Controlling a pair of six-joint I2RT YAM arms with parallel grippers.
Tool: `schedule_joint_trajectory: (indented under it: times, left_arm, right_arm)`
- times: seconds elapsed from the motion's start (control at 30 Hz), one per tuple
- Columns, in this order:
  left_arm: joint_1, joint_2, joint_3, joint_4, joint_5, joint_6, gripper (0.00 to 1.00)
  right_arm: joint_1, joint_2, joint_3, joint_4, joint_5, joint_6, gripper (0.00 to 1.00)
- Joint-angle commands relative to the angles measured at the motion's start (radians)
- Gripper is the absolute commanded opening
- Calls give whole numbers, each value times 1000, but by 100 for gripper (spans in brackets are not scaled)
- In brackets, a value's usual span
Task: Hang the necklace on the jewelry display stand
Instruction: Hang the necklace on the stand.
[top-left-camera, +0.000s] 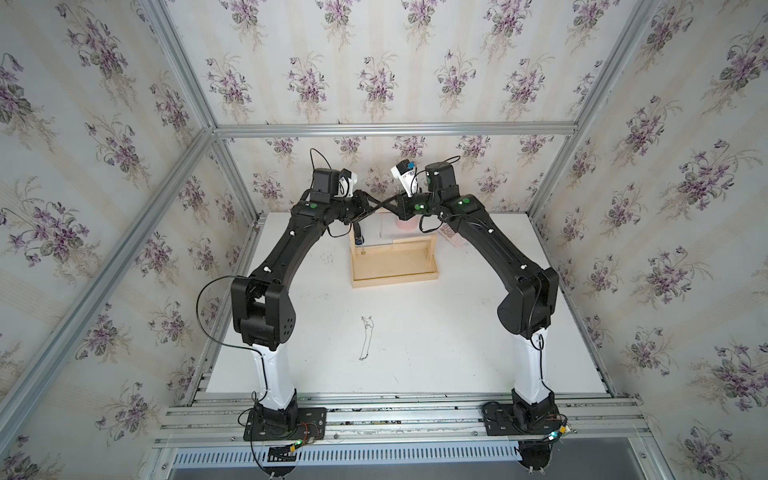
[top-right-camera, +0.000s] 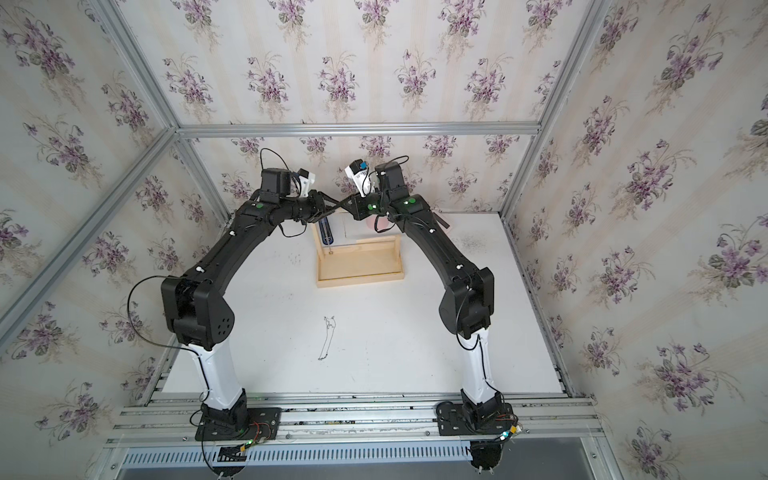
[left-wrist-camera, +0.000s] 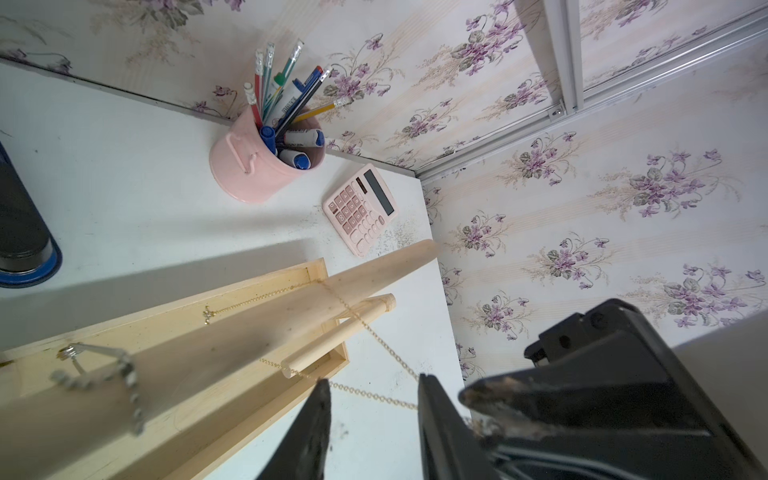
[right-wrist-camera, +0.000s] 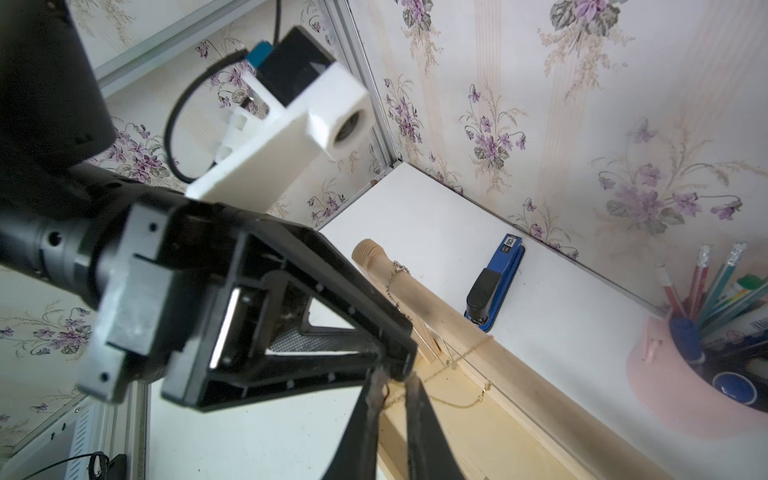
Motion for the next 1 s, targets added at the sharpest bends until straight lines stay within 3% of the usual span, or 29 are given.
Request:
schedule_joint_trajectory:
  times: [0.0,0.17,0.4,0.67,0.8,0.97]
  left_arm:
    - [-3,-41,-25,3,-23,45,46]
    - [-27,-97,-56,-90,-116,147,61]
    - [-134,-154,-119,-166,-398,320,60]
    - [-136,-262,-220,-145,-484,303,60]
    - [-134,-342,-301,-165,-517,289,59]
    - [-136,-404,-381,-295,-637,224,51]
  right_arm:
    - [-2,-5,4,29,-12,15,17]
    - [-5,-3,4,35,-19,36,23]
    - [-9,-3,4,53,-30,59,27]
    - [-9,-18,-20,35,-3,66,26]
    - [-1,-93,-131,34,54,69,25]
    - [29,-249,-375,41,209,97,25]
